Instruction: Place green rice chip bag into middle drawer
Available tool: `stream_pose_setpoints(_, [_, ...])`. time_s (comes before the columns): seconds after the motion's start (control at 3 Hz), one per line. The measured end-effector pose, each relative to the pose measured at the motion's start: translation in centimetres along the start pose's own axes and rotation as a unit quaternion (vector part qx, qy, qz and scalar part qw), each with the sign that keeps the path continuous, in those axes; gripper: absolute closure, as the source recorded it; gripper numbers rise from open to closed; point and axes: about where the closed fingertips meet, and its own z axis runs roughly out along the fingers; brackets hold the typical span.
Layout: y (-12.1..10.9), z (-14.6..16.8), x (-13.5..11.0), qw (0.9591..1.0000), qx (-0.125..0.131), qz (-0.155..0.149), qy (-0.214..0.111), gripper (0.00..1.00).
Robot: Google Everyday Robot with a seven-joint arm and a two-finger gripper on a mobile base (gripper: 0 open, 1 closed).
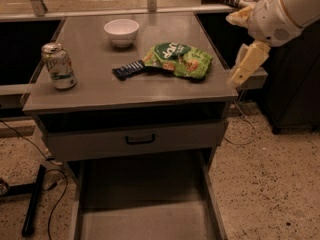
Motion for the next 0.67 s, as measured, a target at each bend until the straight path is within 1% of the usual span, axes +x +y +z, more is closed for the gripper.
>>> stream_pose_setpoints(0.33, [-1.72,2.65,-1.34,0.9988,-0.009,0.003,-0.048,0.00])
stream_pose_setpoints(0.67, [-1.72,2.66,-1.34,0.9988,-0.009,0.003,-0.048,0.00])
